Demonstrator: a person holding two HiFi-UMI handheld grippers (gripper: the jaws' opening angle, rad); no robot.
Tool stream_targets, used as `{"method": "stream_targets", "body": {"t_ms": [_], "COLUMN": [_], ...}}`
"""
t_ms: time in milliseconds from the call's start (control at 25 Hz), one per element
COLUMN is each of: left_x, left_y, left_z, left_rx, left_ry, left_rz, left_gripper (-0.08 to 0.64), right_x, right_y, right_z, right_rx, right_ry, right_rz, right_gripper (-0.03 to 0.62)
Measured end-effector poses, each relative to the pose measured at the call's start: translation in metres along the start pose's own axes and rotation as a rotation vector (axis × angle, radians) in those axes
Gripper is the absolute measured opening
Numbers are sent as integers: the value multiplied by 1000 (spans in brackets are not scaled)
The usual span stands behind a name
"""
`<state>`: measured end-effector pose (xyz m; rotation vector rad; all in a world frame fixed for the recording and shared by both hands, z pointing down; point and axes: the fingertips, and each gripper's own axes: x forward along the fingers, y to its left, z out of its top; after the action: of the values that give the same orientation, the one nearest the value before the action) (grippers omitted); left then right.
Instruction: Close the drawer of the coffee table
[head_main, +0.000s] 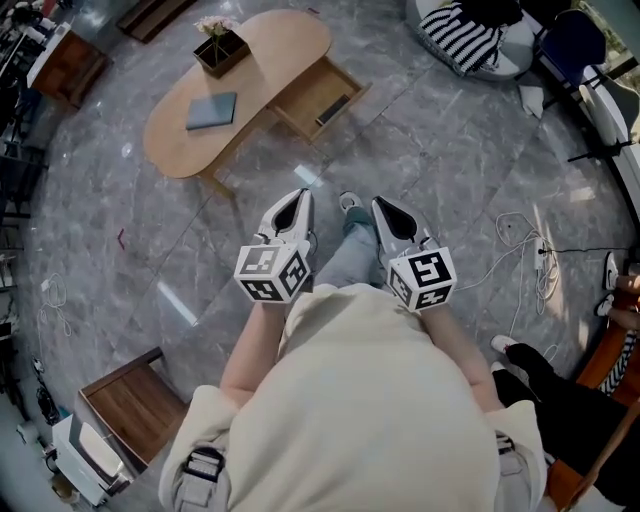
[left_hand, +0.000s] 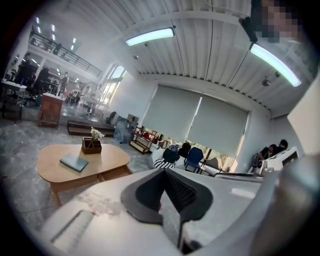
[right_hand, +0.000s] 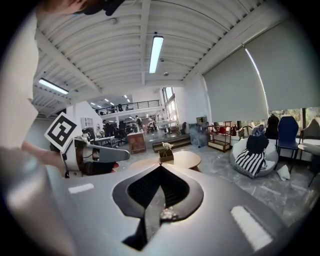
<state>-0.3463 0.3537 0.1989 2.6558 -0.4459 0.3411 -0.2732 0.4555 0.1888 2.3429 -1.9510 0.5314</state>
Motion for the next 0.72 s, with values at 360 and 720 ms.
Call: {"method": "stream_targets", "body": {"t_ms": [360, 720], "left_x": [67, 145], "left_y": [9, 48], "left_z": [13, 33], "left_rx": [-41, -106], "left_ry": [-5, -7], "left_rz": [25, 134], "left_gripper": [0, 0], "right_x": [36, 111], "right_y": [-55, -119], "right_z": [19, 56], "right_rx": [-4, -43], "right_ry": [2, 22], "right_rz": [2, 63], "right_gripper": [2, 2]}}
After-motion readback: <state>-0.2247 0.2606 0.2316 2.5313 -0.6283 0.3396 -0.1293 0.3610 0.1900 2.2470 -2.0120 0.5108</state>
